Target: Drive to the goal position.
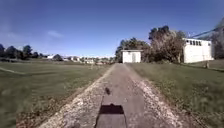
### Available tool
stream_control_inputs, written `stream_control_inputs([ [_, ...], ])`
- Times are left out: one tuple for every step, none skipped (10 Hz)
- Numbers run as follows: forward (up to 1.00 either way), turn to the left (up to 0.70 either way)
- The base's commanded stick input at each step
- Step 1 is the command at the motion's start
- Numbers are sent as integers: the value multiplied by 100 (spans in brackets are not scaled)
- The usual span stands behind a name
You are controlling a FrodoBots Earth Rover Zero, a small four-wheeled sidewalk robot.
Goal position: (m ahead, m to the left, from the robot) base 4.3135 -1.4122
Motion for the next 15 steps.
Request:
stream_control_inputs([
  [100, 0],
  [100, 0],
  [100, 0],
  [100, 0],
  [100, -40],
  [100, -40],
  [100, -40],
  [100, -40],
  [100, -40],
  [100, -33],
  [100, -17],
  [100, 0],
  [100, 0],
  [100, 0],
  [100, 0],
])
